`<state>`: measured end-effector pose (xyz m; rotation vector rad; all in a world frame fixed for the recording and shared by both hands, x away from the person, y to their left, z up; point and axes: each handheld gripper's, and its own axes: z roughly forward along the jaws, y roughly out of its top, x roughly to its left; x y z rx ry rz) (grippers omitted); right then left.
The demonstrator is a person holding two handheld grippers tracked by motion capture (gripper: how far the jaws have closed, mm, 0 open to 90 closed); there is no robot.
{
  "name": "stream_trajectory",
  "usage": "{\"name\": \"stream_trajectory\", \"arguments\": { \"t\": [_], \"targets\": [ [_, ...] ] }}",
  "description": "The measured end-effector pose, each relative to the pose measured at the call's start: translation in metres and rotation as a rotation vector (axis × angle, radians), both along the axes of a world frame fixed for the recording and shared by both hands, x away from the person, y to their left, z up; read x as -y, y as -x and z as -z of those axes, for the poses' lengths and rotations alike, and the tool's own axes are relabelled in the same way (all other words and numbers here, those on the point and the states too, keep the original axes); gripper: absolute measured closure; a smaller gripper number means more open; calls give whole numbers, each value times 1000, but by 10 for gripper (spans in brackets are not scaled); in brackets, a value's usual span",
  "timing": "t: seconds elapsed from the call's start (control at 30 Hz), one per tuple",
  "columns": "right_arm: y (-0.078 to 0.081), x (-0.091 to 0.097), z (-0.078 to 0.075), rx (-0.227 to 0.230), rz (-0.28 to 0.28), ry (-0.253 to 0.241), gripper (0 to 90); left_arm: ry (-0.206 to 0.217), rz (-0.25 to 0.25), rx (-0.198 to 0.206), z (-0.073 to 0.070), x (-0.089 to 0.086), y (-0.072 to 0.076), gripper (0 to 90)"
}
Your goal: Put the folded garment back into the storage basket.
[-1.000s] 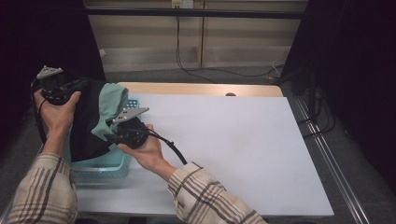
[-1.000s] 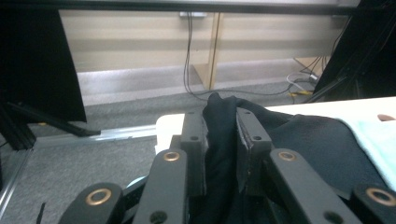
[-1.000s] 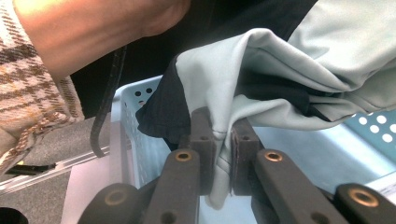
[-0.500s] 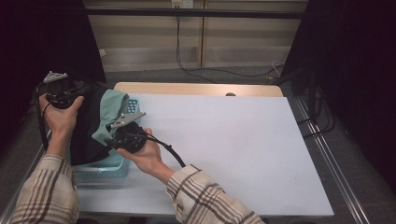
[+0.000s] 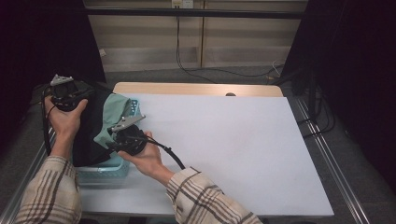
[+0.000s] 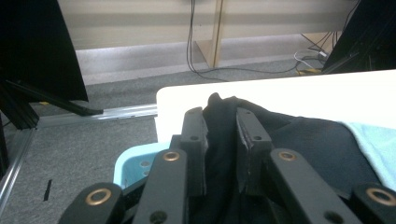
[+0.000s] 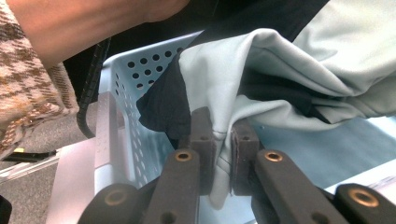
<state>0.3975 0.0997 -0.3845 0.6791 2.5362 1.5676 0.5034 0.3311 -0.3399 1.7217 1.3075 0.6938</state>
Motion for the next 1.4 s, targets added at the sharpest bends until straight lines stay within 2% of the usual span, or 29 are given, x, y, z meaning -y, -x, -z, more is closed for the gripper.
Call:
{"name": "stream_trajectory", "arguments": {
  "t": [0.1,0.2,0.23,0.27,0.3,0.37,0.47,0.5,0.57,0.63,0.73,0.77,0.8,0.83,0.87,1.03,1.2,1.23,1.27,1.3,1.4],
  "targets": [
    [-1,0,1,1,0,-1,832,2,1,-6,2,0,0,759],
    [0,-2,2,-1,-2,5,831,-17,-1,-14,4,0,-1,759],
    [0,-2,3,6,-6,6,831,-17,-6,-4,5,0,-1,759],
    [1,-3,3,3,-3,12,831,-22,0,-19,6,0,-1,759],
    [1,-3,3,4,-5,8,831,-8,-4,-23,6,1,-1,759],
    [0,-2,3,-7,-4,-4,831,-20,-1,-30,7,0,-1,759],
    [1,-5,6,-12,-6,15,831,-28,-3,-33,10,-2,-2,759],
    [2,-5,7,-13,-7,20,831,-15,-3,-46,11,-2,-2,759],
    [1,-6,8,-13,-9,25,831,-34,0,-29,13,-1,-2,758],
    [1,-7,9,-13,-7,32,831,-18,-3,-43,16,2,-2,758],
    [-1,-6,10,-20,1,39,831,-37,-1,-37,18,3,-4,758],
    [-1,-6,11,-21,1,41,831,-30,-6,-55,18,4,-4,758],
    [-2,-5,11,-16,1,42,831,-28,-2,-54,19,3,-4,758],
    [-2,-5,11,-16,0,42,831,-16,-9,-55,20,4,-4,758],
    [-2,-5,11,-17,1,44,831,-32,-9,-58,20,3,-5,758],
    [0,-8,13,-23,-2,49,831,-23,-25,-78,26,1,-5,757],
    [-1,-9,16,-26,7,60,829,-38,-41,-72,32,1,-7,757],
    [0,-10,17,-38,12,64,829,-37,-43,-74,33,1,-8,757],
    [-1,-10,18,-23,5,69,829,-17,-45,-78,35,2,-8,757],
    [-1,-10,18,-29,8,69,829,-28,-47,-80,36,1,-9,757],
    [-3,-10,20,-31,12,73,829,-26,-57,-94,40,1,-11,757]
  ]
}}
